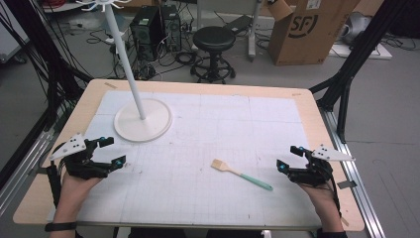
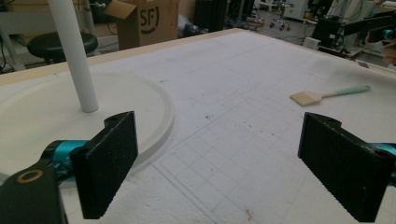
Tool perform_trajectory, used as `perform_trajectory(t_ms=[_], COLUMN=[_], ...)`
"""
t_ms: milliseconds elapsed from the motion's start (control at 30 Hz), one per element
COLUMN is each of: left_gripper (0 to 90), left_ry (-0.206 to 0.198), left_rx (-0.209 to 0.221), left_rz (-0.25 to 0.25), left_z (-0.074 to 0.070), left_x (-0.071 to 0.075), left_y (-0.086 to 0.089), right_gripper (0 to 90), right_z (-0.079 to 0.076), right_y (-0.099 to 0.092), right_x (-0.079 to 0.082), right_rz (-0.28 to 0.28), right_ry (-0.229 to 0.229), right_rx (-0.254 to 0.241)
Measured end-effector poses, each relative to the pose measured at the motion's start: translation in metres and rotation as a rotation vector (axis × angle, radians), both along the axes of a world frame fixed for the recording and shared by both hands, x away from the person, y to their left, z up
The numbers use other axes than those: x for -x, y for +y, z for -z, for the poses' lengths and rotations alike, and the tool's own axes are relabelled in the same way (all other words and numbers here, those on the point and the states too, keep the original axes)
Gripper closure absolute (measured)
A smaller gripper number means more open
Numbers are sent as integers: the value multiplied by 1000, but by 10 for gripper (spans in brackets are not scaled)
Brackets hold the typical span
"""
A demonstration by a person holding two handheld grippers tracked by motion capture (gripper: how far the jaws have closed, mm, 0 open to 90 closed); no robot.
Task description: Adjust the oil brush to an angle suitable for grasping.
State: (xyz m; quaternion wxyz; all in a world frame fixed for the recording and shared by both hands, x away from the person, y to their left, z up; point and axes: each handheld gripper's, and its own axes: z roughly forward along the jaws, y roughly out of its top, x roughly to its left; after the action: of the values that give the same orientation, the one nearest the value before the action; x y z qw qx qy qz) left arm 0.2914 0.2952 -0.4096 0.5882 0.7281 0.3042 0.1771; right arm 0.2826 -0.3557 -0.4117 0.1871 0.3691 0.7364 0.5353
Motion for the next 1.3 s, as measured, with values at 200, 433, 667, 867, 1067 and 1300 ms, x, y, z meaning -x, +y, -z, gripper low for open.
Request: perform_trajectory(t_ms=[200,433,667,867,1067,1300], left_gripper=[124,123,123,123,123,123], left_ry=[8,13,13,16,21,22], left_rx=[2,14,10,7,3,6], left_rz=[2,9,9,9,10,11], left_z=[1,1,0,1,1,1], left_x=[-1,0,0,0,0,0], left_y=[-1,-1,-1,-1,-1,-1], right_gripper=[164,164,164,165,170,218], right_z=[0,0,1,5,10,13], right_y=[-2,-1,2,11,25,43], right_x=[0,0,-1,-2,-3,-6], right_rz=[6,5,-5,-28,-61,-118], right_ry=[4,8,9,10,32,47], right_rx=[-2,0,2,24,55,83])
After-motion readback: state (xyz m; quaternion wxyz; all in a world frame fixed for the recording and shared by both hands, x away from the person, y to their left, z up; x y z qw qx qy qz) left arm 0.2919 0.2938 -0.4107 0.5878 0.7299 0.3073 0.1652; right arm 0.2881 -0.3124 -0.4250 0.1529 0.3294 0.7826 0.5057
